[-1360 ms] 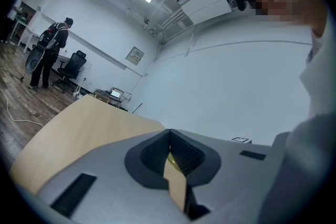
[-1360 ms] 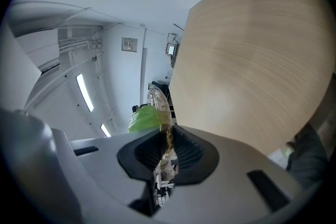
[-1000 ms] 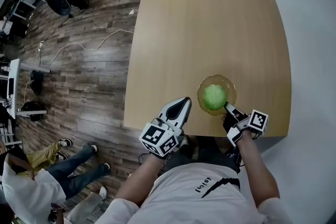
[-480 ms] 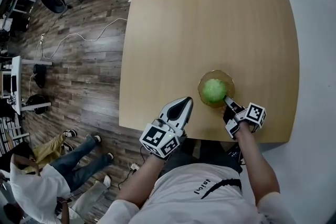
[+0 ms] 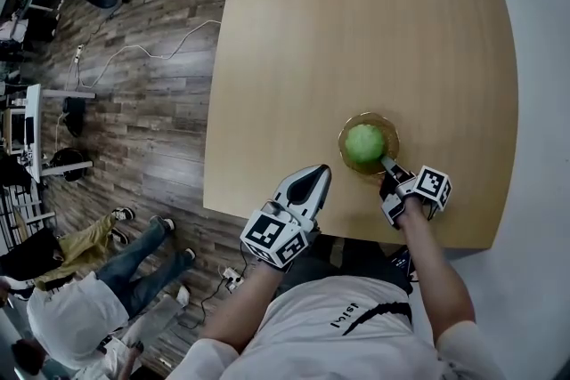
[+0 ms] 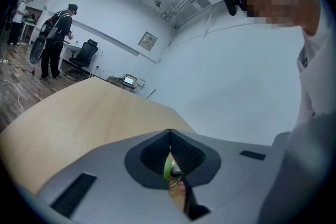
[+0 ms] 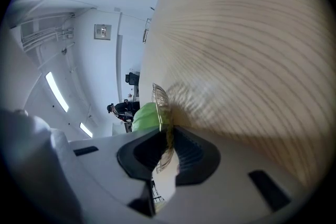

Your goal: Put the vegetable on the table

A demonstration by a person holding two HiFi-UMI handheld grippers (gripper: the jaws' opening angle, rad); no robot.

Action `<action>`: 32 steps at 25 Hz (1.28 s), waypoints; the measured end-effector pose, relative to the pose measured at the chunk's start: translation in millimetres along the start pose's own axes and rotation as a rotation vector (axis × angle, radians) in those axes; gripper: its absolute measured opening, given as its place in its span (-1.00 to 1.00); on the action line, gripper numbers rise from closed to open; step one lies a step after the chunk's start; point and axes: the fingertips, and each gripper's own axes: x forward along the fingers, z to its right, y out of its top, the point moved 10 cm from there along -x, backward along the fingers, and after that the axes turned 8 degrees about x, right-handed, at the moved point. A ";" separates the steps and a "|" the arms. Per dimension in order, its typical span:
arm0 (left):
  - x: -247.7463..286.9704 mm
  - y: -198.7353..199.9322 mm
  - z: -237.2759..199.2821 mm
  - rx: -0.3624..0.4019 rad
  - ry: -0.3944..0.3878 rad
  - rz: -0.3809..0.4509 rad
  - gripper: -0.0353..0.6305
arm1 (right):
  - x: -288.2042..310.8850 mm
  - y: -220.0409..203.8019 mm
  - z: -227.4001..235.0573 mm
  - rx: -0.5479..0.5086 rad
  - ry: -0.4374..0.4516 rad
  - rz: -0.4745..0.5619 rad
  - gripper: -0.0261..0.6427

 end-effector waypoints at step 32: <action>-24.1 2.0 15.3 -0.009 -0.005 -0.031 -0.85 | -50.4 -23.7 -56.2 -0.376 -0.310 0.055 -0.83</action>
